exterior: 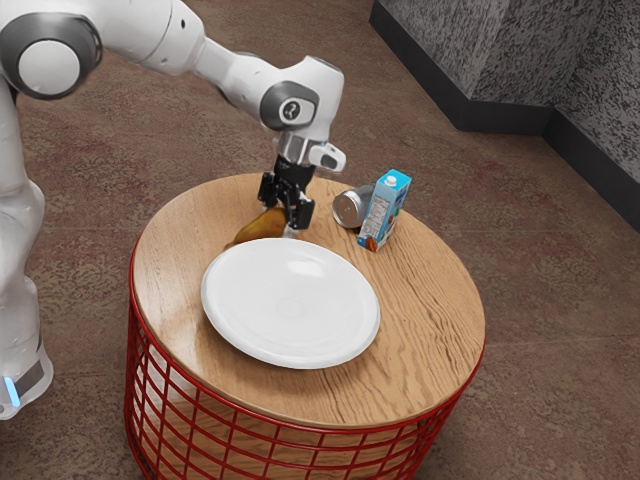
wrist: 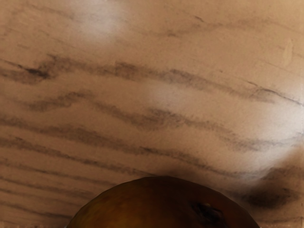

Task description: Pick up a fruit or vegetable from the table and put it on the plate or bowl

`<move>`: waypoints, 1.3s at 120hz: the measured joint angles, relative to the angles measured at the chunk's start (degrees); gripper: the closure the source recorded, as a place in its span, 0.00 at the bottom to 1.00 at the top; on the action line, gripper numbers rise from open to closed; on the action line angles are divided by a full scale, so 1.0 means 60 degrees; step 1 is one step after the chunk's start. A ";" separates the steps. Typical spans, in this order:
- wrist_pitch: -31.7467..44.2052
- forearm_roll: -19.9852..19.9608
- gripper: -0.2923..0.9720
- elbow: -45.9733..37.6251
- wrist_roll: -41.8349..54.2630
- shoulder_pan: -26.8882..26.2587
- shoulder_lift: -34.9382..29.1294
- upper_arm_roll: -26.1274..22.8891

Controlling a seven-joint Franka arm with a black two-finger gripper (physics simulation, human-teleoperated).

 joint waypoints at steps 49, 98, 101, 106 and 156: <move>-0.1916 0.0040 0.51 0.1766 0.0001 -0.0242 -0.2405 -0.1341; -0.2576 0.0089 0.51 0.1660 -0.0750 -0.2108 -0.2474 -0.2677; -0.2585 0.0092 0.50 0.1659 -0.0792 -0.2113 -0.2467 -0.2677; -0.2594 0.0094 0.44 0.1664 -0.0857 -0.2118 -0.2455 -0.2678; -0.2624 0.0243 0.24 0.1725 -0.1163 -0.2515 -0.2124 -0.2275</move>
